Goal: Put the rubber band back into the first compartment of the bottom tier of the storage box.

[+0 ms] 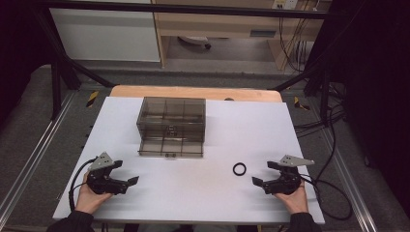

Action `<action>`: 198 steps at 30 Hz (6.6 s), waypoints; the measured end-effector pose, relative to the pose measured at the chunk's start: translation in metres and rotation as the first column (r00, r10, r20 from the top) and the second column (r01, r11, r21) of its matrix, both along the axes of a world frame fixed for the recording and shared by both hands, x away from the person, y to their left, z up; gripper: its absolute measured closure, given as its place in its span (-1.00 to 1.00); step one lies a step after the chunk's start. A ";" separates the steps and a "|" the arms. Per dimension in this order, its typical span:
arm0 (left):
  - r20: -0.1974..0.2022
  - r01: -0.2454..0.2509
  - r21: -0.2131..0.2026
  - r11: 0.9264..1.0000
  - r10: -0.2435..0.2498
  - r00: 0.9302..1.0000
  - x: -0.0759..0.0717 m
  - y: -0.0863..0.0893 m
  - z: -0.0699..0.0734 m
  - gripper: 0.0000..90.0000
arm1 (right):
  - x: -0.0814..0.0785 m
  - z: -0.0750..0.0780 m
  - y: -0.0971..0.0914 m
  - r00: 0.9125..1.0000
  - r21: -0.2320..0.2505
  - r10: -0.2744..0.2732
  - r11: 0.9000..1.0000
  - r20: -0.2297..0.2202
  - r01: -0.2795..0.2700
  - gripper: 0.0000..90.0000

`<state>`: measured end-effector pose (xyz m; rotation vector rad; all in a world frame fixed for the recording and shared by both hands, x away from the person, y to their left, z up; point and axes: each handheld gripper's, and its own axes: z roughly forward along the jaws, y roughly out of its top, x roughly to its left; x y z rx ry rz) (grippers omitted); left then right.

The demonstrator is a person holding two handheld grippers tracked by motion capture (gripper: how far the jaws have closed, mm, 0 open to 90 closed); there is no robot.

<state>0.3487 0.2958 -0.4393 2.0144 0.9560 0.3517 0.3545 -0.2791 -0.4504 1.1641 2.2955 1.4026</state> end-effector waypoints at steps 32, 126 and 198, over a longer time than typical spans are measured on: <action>-0.008 -0.016 -0.013 1.000 0.016 1.000 0.000 0.003 -0.002 -0.88 | 0.008 0.001 0.018 1.000 -0.041 -0.015 0.999 -0.020 0.014 -0.97; 0.000 -0.031 -0.001 1.000 0.031 1.000 0.001 0.004 -0.004 -0.86 | 0.039 -0.004 0.048 0.992 -0.155 -0.060 0.987 -0.108 0.043 0.85; -0.002 -0.031 0.006 1.000 0.031 1.000 0.001 0.004 -0.004 -0.86 | 0.024 0.028 0.058 1.000 -0.105 -0.015 0.994 -0.022 0.012 0.93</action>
